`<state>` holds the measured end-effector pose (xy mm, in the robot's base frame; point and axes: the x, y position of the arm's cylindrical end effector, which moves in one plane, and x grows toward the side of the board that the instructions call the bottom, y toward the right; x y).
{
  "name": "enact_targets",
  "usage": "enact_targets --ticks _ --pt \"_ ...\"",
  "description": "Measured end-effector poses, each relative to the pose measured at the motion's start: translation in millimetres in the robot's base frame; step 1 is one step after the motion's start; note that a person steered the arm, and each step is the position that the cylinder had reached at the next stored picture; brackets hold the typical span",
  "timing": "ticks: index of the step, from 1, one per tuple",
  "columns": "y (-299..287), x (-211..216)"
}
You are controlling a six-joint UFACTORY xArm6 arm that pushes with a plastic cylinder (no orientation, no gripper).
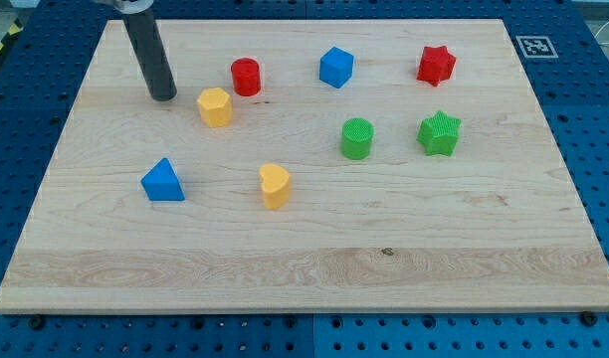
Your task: Push yellow hexagon towards down and right
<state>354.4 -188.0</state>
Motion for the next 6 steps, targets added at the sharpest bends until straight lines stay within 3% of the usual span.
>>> enact_targets --ticks 1,3,6 --pt "19.5 26.8" --pt "45.3 36.6" --pt "17.8 -5.0"
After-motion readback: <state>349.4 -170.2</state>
